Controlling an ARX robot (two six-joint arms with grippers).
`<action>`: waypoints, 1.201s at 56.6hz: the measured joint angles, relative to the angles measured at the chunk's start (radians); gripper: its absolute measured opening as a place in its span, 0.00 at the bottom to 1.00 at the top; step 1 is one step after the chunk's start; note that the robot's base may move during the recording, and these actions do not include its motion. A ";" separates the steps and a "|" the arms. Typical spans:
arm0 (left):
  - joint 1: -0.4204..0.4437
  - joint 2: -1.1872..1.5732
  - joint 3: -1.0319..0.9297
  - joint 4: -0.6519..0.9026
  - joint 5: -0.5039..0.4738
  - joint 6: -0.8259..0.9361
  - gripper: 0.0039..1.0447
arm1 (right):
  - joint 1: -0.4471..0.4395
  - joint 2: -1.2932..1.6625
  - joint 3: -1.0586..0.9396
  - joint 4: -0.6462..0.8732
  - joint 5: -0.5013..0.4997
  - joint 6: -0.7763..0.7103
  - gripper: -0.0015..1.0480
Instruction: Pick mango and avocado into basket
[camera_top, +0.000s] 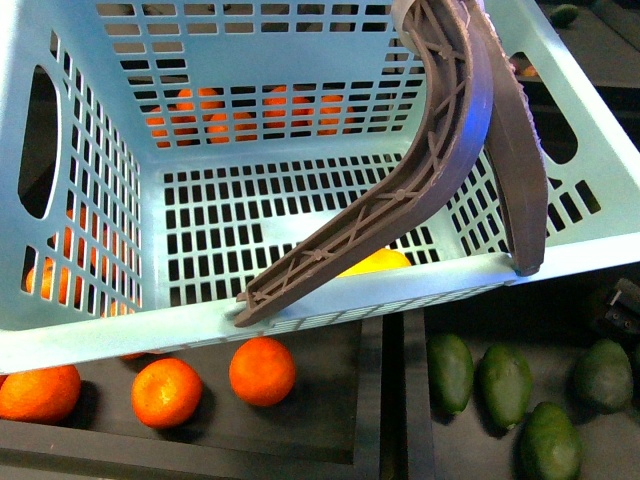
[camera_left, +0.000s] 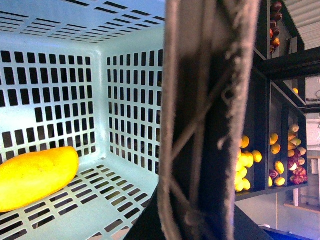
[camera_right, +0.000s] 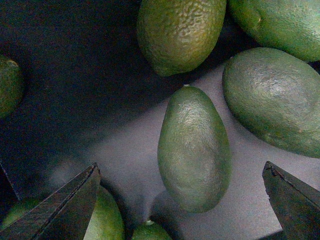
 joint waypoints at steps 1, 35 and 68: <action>0.000 0.000 0.000 0.000 0.000 0.000 0.06 | 0.002 0.014 0.014 -0.007 0.000 0.003 0.93; 0.000 0.000 0.000 0.000 0.000 0.000 0.06 | 0.053 0.209 0.222 -0.094 0.000 0.059 0.93; 0.000 0.000 0.000 0.000 0.000 0.000 0.06 | 0.060 0.244 0.261 -0.106 0.007 0.064 0.63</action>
